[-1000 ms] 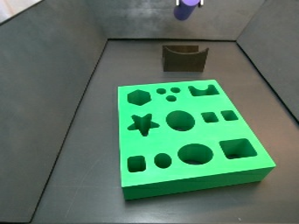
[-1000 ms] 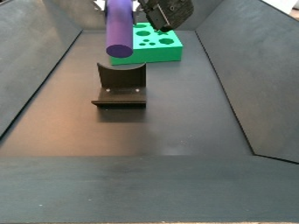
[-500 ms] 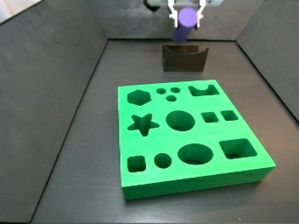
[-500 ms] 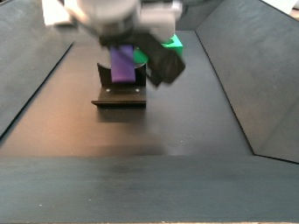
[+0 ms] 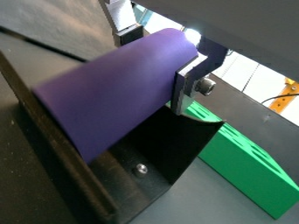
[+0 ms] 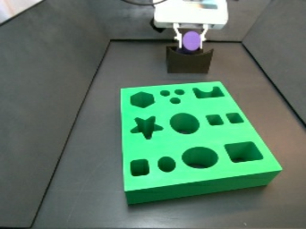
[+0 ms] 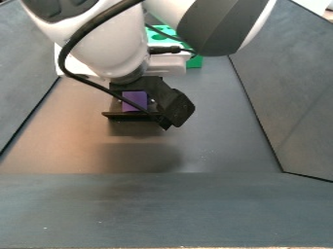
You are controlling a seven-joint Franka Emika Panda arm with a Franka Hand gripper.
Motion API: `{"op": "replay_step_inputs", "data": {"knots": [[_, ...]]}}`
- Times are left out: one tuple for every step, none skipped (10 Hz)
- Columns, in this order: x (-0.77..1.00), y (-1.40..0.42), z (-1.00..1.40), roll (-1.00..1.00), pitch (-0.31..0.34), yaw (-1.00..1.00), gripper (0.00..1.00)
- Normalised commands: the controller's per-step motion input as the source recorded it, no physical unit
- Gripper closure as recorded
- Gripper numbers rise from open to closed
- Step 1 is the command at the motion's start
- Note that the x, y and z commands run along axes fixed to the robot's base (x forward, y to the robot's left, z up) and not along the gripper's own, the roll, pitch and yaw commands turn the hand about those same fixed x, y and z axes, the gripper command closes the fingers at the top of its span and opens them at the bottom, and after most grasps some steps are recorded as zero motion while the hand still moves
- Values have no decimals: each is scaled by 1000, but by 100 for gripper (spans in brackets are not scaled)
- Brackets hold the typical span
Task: Pick up the round object. Move up. Place the round object on the fixture. Regrasp the round object. Move to above the board. Insert the round object.
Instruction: Place the round object on the fixture, then regrasp the round object.
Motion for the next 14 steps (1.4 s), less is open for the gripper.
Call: {"op": "replay_step_inputs", "data": {"knots": [[90, 121, -416, -127, -18, -127, 100], [74, 125, -408, -118, -27, -109, 100], [74, 123, -409, -117, -27, -91, 100], [74, 119, -410, -117, -26, -79, 100], [0, -500, -167, 0, 0, 0, 100], [0, 0, 0, 0, 0, 0, 0], [0, 0, 1000, -14, -6, -12, 0], [-13, 2, 1000, -4, 5, 0, 0], [-21, 2, 1000, 10, 12, 6, 0], [-28, -3, 1000, 35, 24, 10, 0], [-33, 1, 1000, 46, 36, 10, 0], [-33, 1, 838, 48, 50, 5, 0], [-30, 4, 721, 46, 57, 1, 0], [-25, 6, 483, 48, 70, -9, 0]]}}
